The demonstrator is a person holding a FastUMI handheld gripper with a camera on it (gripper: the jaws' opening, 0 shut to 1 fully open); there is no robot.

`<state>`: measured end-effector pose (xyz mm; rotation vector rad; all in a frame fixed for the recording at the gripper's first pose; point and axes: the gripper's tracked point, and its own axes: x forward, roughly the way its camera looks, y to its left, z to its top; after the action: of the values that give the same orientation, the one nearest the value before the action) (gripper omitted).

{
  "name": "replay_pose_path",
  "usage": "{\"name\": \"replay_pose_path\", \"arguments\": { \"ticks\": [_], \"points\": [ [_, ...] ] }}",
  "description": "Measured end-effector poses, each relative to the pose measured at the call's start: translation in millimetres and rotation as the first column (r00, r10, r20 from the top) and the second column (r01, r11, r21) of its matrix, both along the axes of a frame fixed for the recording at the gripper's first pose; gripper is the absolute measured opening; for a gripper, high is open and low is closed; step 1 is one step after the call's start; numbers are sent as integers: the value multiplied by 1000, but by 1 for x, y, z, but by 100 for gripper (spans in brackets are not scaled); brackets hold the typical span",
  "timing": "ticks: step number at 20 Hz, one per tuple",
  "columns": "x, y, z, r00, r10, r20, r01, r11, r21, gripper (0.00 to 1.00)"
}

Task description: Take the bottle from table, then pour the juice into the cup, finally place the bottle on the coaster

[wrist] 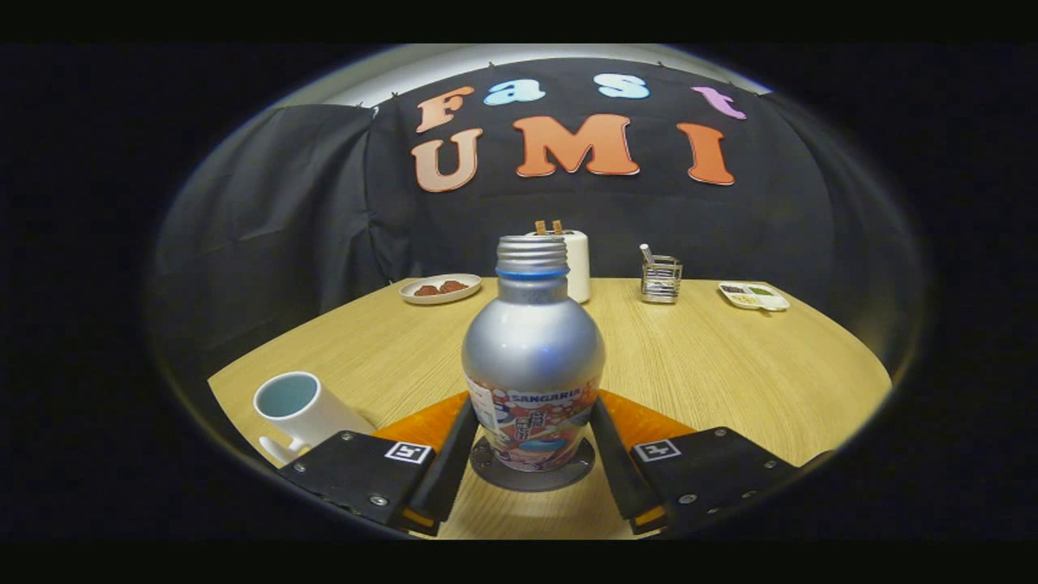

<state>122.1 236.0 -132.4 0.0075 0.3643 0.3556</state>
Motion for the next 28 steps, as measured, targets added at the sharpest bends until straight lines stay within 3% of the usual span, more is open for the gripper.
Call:
{"name": "replay_pose_path", "arguments": {
  "ticks": [8,10,13,23,28],
  "points": [
    [-8,0,-7,1000,0,1,0,999,-46,81],
    [-9,-2,-4,1000,-3,4,4,999,-34,84],
    [-15,-3,5,1000,-3,14,3,1000,-21,98],
    [-63,-32,86,991,-10,132,11,1000,-6,97],
    [-93,-66,125,979,-46,199,50,999,-11,97]
  ]
}}
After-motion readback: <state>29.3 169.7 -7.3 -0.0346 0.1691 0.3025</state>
